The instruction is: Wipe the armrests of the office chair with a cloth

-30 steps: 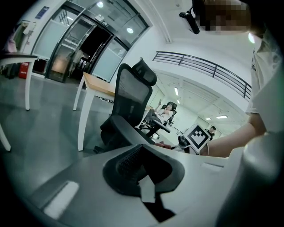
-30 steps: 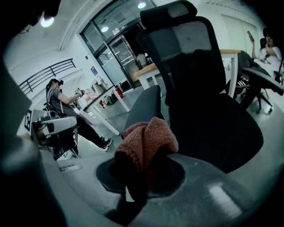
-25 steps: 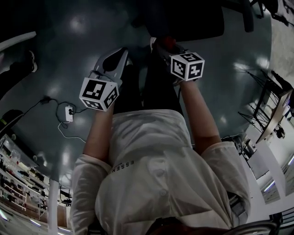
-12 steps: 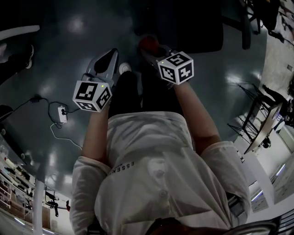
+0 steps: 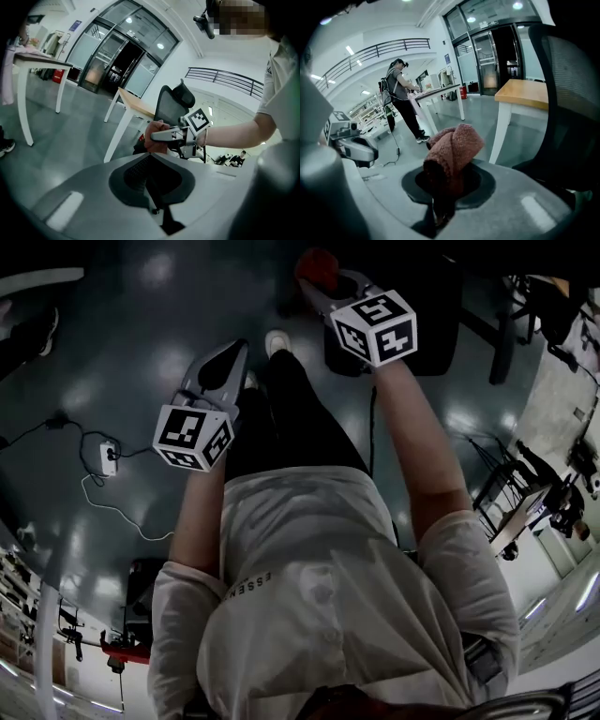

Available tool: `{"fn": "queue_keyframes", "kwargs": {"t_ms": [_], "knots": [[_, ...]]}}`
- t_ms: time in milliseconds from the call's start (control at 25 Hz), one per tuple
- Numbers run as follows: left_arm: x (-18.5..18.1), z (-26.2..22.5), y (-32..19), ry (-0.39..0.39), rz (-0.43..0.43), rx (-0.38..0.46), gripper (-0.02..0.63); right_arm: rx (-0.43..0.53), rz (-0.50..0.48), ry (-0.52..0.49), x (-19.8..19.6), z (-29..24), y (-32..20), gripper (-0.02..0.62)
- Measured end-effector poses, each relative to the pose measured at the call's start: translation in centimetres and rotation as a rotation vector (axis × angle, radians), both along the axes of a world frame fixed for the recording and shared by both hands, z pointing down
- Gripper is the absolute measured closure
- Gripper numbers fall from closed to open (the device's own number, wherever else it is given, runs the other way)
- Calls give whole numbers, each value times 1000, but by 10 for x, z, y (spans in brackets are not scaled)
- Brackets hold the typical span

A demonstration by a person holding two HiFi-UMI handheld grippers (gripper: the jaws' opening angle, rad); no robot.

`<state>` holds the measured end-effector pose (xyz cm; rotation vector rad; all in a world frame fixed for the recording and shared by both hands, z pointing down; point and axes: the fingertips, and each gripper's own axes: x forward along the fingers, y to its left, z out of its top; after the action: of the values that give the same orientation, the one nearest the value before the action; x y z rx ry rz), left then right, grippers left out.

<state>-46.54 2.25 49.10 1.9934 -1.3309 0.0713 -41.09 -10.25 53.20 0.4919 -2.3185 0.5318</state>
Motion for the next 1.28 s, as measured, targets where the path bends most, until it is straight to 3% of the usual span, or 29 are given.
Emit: {"fn": "queue_keyframes", "kwargs": {"t_ms": [240,520,880,1280], "knots": [[5,8,-16,9,-46,-26,589,80,-47,80,-2,18,-71,549],[13,13,-15,-1,-47,-44,589,103,-149,253,21,46,-64,549],[19,2,3,-11,-3,-11,589,97,-67,194,29,32,-33,549],[27,-6,37,-19,81,16,589,75,-39,153,35,28,39,549]]}}
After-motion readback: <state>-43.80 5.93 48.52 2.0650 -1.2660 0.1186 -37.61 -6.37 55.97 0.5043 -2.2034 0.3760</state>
